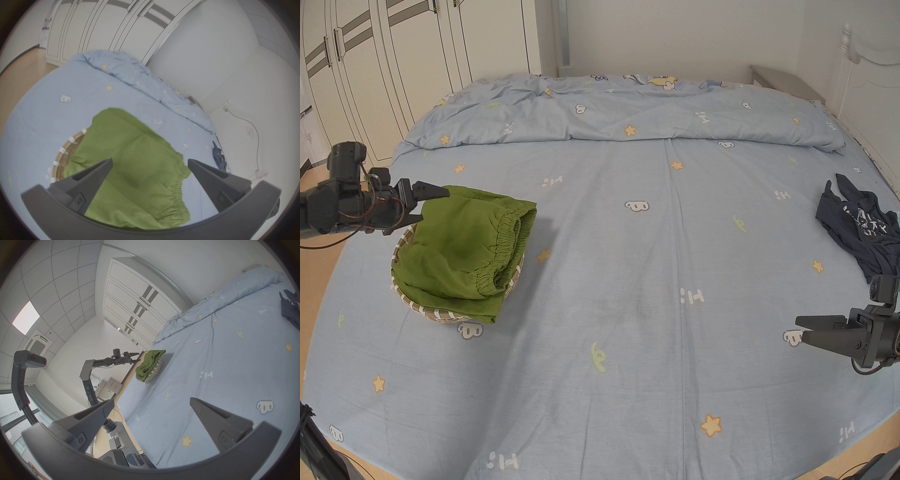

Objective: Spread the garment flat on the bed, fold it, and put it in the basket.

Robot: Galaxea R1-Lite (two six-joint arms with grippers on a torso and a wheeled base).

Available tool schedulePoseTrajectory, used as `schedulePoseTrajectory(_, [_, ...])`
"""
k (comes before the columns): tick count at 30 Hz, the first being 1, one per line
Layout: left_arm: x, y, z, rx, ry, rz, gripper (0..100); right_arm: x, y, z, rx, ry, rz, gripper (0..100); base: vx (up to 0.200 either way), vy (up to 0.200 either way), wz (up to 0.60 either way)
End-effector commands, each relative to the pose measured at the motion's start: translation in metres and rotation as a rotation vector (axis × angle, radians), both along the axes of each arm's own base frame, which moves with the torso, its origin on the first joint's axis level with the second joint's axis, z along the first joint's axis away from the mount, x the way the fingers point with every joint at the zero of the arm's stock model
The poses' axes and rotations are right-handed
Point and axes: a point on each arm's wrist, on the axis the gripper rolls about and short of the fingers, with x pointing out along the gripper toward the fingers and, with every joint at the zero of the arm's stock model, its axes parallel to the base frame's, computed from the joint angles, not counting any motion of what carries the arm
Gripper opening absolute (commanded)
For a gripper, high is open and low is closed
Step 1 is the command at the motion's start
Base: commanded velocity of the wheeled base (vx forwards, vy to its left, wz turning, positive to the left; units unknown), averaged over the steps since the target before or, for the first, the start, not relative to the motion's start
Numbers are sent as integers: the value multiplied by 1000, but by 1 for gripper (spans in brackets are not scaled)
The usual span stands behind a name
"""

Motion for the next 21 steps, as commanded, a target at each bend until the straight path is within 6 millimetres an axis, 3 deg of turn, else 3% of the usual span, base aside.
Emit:
schedulePoseTrajectory(1, [-64,-16,57,17,-147,-11,100,0,0,0,1,-3,-1,100,0,0,0])
schedulePoseTrajectory(5, [-98,-38,61,12,-158,-78,100,-6,0,0,2,-10,13,100,0,0,0])
schedulePoseTrajectory(6, [-98,-38,61,12,-158,-78,100,-6,0,0,2,-10,13,100,0,0,0])
schedulePoseTrajectory(9, [-134,-58,38,-11,-108,-212,100,-16,0,-5,-17,-43,25,100,0,0,0])
schedulePoseTrajectory(11, [-144,-61,31,-18,-96,-249,100,-20,0,-6,-26,-61,30,100,0,0,0])
schedulePoseTrajectory(12, [-168,-64,11,-18,-91,-345,100,-31,-1,-14,-46,-84,38,100,0,0,0])
schedulePoseTrajectory(14, [-193,-65,-9,-3,-94,-408,100,-43,-2,-25,-59,-73,41,100,0,0,0])
schedulePoseTrajectory(15, [-193,-65,-9,-3,-94,-408,100,-43,-2,-25,-59,-73,41,100,0,0,0])
schedulePoseTrajectory(16, [-221,-66,-26,17,-113,-441,100,-59,-4,-39,-83,-78,36,100,0,0,0])
schedulePoseTrajectory(21, [-282,-69,-57,36,-159,-456,100,-85,-8,-55,-110,-128,5,100,0,0,0])
